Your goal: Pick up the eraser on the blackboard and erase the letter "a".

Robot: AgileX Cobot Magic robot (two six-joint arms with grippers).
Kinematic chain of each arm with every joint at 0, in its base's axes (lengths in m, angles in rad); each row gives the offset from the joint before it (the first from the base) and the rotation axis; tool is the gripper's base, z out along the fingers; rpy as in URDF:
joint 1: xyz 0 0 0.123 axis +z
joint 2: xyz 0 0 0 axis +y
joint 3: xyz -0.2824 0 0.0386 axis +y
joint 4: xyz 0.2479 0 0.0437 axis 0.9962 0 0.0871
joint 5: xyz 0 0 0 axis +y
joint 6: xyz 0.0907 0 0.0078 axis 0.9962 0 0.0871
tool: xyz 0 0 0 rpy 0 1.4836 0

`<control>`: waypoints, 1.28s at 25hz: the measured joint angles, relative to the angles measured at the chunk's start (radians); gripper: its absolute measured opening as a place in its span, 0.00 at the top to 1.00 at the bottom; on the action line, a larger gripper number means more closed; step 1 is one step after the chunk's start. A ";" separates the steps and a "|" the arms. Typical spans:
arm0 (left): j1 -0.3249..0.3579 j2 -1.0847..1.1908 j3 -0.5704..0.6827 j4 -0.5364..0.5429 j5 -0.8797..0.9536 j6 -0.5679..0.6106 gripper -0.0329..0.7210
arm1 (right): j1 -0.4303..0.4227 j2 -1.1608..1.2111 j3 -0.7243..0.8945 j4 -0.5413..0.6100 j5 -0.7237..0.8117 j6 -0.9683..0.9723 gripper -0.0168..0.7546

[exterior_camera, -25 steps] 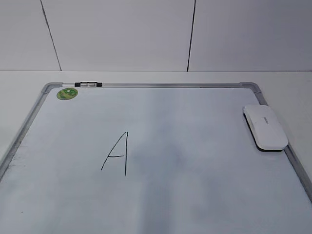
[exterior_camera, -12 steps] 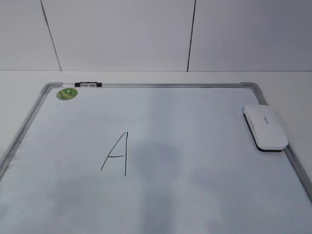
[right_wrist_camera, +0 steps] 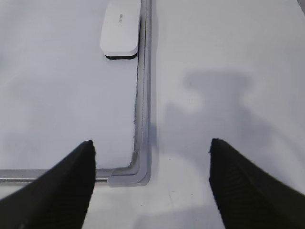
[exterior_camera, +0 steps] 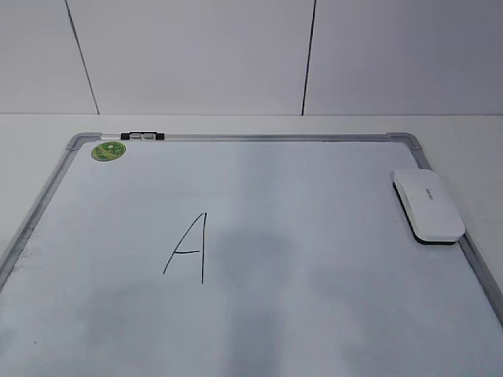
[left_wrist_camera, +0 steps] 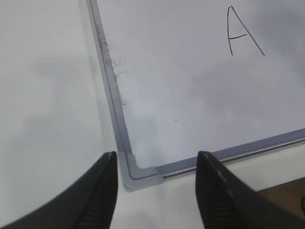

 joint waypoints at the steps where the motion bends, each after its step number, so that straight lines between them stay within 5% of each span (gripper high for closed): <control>1: 0.000 0.000 0.000 0.000 0.000 0.000 0.44 | 0.000 0.000 0.000 0.000 0.000 0.000 0.21; 19: -0.010 -0.020 0.002 0.000 0.000 0.000 0.54 | 0.000 -0.004 0.002 -0.002 -0.005 -0.003 0.21; 32: -0.013 -0.237 0.002 -0.002 0.004 0.002 0.57 | 0.000 -0.056 0.002 -0.002 -0.006 -0.004 0.21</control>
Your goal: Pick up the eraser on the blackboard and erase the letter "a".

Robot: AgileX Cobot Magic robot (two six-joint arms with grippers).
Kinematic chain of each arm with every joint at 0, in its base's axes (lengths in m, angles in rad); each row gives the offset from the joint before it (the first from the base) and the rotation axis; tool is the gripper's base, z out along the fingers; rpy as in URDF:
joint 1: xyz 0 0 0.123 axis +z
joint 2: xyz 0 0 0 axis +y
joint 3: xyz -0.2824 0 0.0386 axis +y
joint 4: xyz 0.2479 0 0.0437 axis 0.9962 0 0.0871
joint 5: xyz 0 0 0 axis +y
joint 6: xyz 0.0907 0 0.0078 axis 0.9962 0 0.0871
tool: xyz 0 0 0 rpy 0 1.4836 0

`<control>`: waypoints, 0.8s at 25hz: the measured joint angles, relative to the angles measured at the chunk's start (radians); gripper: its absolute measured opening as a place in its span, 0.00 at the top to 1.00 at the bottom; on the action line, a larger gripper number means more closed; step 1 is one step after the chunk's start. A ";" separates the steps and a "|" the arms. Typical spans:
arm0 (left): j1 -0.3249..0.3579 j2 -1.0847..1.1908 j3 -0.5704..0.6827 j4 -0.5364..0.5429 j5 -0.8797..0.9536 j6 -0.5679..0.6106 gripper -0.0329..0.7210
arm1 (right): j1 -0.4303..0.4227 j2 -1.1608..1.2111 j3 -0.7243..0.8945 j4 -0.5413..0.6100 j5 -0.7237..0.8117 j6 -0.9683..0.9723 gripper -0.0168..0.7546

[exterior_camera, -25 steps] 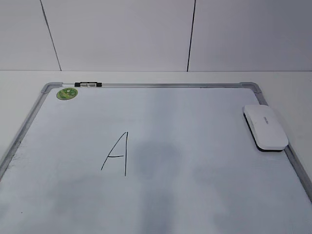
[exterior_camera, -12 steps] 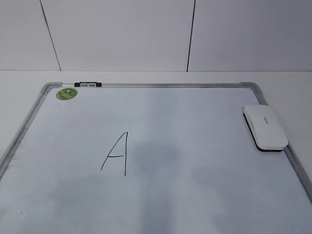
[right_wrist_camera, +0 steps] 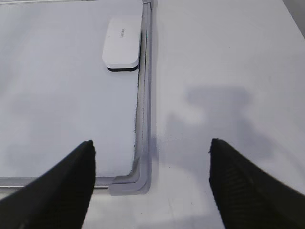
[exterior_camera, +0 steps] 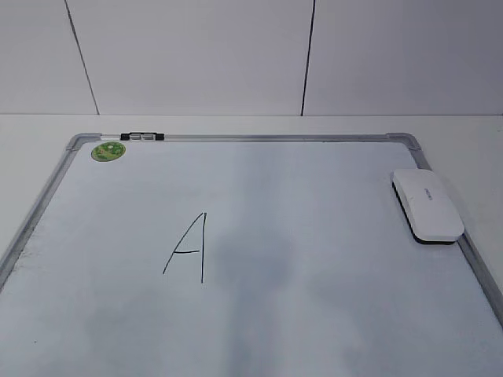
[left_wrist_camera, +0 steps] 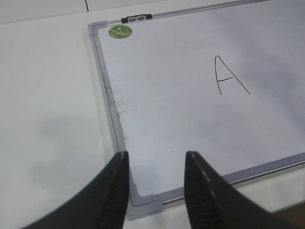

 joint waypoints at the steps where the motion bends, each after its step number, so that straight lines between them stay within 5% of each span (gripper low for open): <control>1: 0.000 -0.002 0.000 0.000 0.000 0.000 0.57 | 0.000 0.000 0.000 0.000 0.000 0.000 0.21; 8: 0.004 -0.002 0.000 0.000 0.000 0.000 0.58 | -0.047 0.000 0.000 0.000 0.000 0.000 0.21; 20: 0.156 -0.002 0.000 0.000 0.000 0.000 0.60 | -0.182 0.000 0.000 0.000 0.000 0.000 0.21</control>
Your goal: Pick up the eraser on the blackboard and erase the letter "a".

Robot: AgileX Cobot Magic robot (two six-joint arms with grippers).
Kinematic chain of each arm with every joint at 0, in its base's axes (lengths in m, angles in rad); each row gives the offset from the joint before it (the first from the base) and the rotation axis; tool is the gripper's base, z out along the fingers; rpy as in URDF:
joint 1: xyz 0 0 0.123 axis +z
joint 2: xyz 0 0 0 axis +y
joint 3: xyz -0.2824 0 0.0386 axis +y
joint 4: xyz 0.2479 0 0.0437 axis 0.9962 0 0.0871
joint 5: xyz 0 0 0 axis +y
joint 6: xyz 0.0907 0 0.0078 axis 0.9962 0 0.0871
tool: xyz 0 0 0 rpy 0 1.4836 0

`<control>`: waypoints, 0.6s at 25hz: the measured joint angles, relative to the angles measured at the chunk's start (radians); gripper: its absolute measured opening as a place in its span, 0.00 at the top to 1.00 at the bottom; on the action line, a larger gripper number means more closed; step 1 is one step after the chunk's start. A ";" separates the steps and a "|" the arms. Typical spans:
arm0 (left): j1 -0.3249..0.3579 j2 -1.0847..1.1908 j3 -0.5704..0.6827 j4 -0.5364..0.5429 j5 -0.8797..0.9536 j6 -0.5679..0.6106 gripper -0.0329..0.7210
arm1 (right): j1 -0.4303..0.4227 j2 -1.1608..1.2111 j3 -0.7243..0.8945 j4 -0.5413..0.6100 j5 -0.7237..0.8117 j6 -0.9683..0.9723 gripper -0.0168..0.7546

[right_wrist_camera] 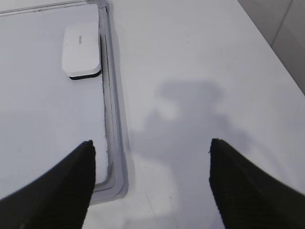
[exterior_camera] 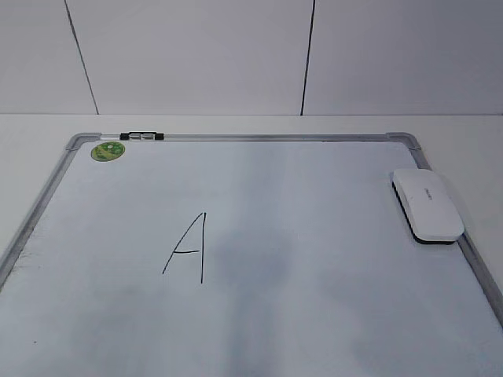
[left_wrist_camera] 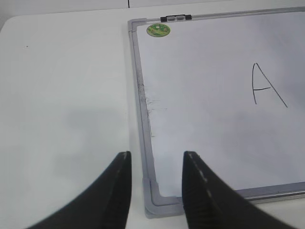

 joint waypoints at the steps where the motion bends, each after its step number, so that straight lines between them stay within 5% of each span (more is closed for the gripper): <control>1: 0.005 0.000 0.000 0.000 0.000 0.000 0.60 | -0.002 0.000 0.000 0.000 0.000 0.000 0.21; 15: 0.006 0.000 0.000 0.000 0.000 0.000 0.61 | -0.002 0.000 0.000 0.000 0.000 0.000 0.21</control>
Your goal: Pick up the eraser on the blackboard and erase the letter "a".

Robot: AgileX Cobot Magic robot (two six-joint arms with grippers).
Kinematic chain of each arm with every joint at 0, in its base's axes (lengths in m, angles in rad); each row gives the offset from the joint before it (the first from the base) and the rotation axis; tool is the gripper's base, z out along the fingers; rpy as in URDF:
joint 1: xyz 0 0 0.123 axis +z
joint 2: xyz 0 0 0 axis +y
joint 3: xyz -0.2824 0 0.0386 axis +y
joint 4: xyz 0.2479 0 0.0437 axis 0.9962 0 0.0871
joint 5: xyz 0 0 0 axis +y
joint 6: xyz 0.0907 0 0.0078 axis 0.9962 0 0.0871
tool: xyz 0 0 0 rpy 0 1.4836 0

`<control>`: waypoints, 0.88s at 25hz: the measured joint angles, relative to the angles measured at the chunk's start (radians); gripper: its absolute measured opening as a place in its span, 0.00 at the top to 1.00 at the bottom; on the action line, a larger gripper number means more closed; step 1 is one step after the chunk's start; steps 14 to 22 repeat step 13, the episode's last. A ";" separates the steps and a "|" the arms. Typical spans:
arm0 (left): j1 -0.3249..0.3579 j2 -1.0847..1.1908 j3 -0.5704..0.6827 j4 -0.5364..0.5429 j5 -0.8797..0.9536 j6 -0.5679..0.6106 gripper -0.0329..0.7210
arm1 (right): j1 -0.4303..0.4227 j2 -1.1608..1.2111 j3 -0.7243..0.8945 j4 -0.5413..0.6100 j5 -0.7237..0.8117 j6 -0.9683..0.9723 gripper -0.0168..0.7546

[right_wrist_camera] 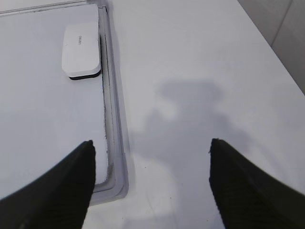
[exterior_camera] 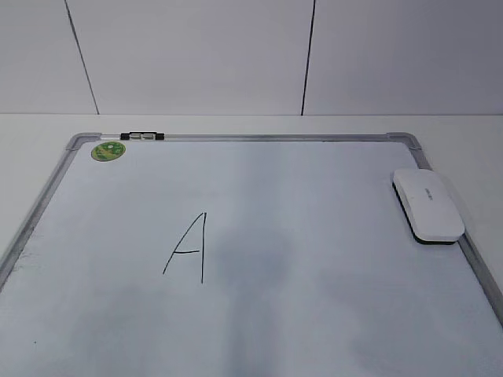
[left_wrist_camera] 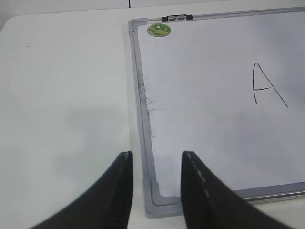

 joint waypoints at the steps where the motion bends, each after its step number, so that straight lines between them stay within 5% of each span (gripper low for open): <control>1: 0.000 0.000 0.000 0.000 0.000 0.000 0.62 | 0.000 0.000 0.000 0.000 0.000 0.000 0.21; 22: 0.000 0.000 0.000 0.000 0.000 0.000 0.64 | 0.000 0.000 0.000 0.000 0.000 0.000 0.21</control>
